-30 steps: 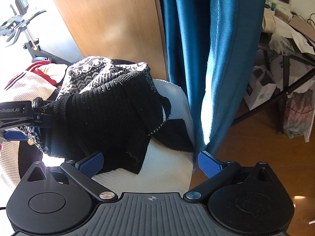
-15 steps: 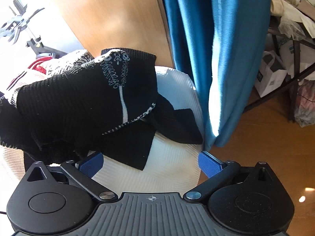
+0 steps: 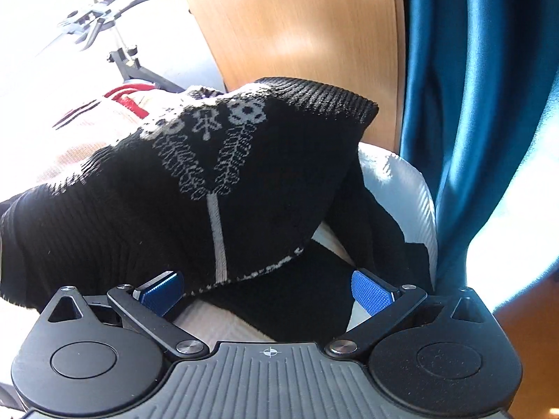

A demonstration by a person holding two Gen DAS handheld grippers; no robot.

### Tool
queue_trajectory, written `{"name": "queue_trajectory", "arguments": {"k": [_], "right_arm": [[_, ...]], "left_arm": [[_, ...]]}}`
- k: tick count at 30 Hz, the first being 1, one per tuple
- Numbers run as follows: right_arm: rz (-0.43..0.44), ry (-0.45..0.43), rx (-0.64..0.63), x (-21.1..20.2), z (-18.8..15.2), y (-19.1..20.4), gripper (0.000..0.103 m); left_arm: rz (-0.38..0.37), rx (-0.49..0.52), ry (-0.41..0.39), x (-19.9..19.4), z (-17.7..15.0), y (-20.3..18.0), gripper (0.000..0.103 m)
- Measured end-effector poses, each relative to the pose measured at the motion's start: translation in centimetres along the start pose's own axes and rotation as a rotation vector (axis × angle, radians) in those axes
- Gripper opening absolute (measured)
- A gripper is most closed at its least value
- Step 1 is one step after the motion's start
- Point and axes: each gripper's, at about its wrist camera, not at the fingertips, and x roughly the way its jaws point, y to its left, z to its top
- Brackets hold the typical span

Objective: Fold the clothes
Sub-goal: 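Close the left gripper on the sweater while the right gripper grasps its other edge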

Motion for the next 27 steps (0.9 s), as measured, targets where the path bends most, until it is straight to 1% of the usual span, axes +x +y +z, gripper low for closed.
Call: {"name": "queue_trajectory", "arguments": {"k": [2, 4, 5, 6, 7, 8, 9, 12, 13, 15, 17, 19, 21, 22, 25, 27], "right_arm": [[-0.016, -0.017, 0.024, 0.9, 0.6, -0.4, 0.102], [-0.041, -0.043, 0.025, 1.8, 1.0, -0.5, 0.102], [-0.046, -0.042, 0.009, 2.5, 1.2, -0.4, 0.102], [-0.049, -0.035, -0.009, 3.3, 1.3, -0.1, 0.102], [-0.057, -0.021, -0.033, 4.2, 1.4, 0.2, 0.102], [-0.065, -0.016, -0.056, 4.9, 1.4, 0.6, 0.102], [-0.072, -0.021, -0.069, 5.0, 1.3, 0.9, 0.102], [-0.090, -0.042, -0.095, 5.2, 1.1, 1.6, 0.102], [-0.090, -0.036, -0.092, 5.2, 1.1, 1.7, 0.102], [-0.081, -0.014, -0.071, 5.2, 1.2, 1.5, 0.102], [-0.070, 0.009, -0.045, 5.4, 1.5, 1.2, 0.102], [-0.070, 0.020, -0.031, 5.6, 1.6, 1.2, 0.102], [-0.076, 0.014, -0.027, 5.7, 1.5, 1.3, 0.102], [-0.079, 0.010, -0.026, 5.7, 1.4, 1.4, 0.102], [-0.078, 0.002, -0.011, 5.9, 1.2, 1.3, 0.102], [-0.073, 0.001, 0.004, 6.0, 1.0, 1.1, 0.102]], "left_arm": [[-0.004, 0.018, 0.019, 1.0, -0.1, -0.1, 0.018], [-0.028, 0.010, 0.032, 1.9, -0.3, 0.0, 0.022], [-0.053, -0.008, 0.026, 2.3, -0.5, 0.3, 0.030], [-0.077, -0.023, 0.026, 2.7, -0.6, 0.5, 0.040], [-0.098, -0.033, 0.036, 3.3, -0.6, 0.7, 0.044], [-0.111, -0.038, 0.051, 3.9, -0.7, 0.8, 0.050], [-0.108, -0.032, 0.072, 4.4, -0.8, 0.8, 0.057], [-0.086, 0.005, 0.119, 5.9, -1.1, 0.5, 0.063], [-0.075, 0.020, 0.130, 6.3, -1.2, 0.4, 0.066], [-0.047, 0.056, 0.136, 6.7, -1.2, 0.0, 0.076], [-0.033, 0.090, 0.144, 7.2, -1.1, -0.3, 0.079], [-0.028, 0.102, 0.152, 7.6, -0.9, -0.4, 0.082], [-0.018, 0.105, 0.153, 7.8, -0.8, -0.4, 0.089], [-0.013, 0.106, 0.153, 8.0, -0.8, -0.3, 0.090], [0.000, 0.110, 0.154, 8.3, -0.6, -0.3, 0.091], [-0.006, 0.120, 0.147, 8.4, -0.7, -0.2, 0.091]]}}
